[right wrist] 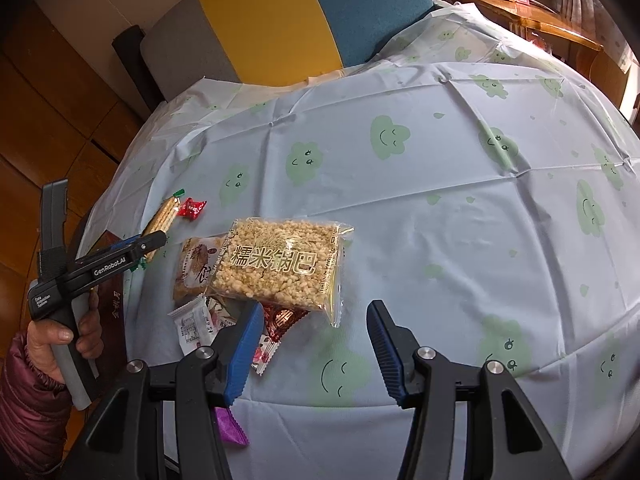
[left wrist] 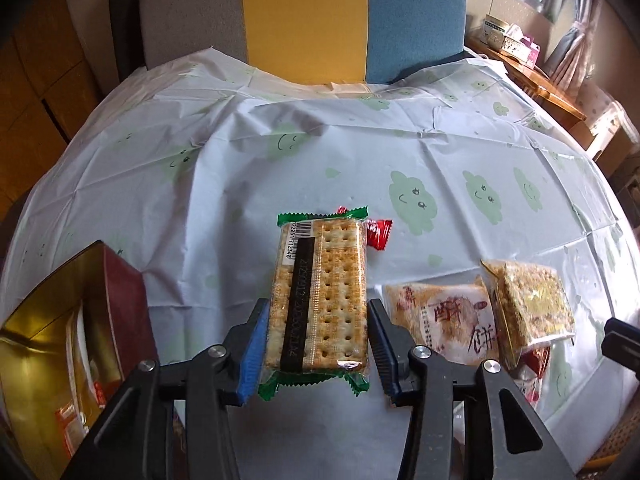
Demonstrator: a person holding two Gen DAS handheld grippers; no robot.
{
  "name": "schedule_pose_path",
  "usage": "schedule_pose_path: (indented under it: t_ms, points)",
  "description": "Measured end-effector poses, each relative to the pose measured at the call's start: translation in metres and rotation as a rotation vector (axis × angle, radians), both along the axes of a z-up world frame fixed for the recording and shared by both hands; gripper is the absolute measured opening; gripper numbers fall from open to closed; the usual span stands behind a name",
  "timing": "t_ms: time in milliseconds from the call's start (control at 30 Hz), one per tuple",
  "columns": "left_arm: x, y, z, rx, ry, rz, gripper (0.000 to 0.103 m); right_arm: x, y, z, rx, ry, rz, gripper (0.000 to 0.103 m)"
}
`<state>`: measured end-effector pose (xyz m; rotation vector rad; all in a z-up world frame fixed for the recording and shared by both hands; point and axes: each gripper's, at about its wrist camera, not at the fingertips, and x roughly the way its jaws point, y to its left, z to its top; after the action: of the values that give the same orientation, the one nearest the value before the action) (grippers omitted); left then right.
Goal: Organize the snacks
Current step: 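Lift the cracker pack with the left tool while the right tool grasps a red candy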
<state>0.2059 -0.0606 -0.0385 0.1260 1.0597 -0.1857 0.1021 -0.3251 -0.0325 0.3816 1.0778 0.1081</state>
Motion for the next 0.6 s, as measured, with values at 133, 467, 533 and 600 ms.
schedule_pose_path:
  t_ms: [133,467,533,600]
  points:
    - [-0.030,0.004,0.000,0.006,0.002,0.028,0.048,0.000,0.000,-0.001,-0.014,0.006,-0.001,0.055]
    - [-0.107,-0.003,-0.015,0.024,0.000,0.026,0.048,-0.002,0.000,-0.001,-0.040,0.007,-0.006,0.055]
    - [-0.123,-0.008,-0.018,0.041,-0.015,0.000,0.048,-0.002,0.002,-0.002,-0.051,0.007,-0.004,0.055]
    - [-0.137,-0.010,-0.024,0.058,-0.024,-0.015,0.048,-0.002,0.004,-0.002,-0.064,0.006,0.001,0.054]
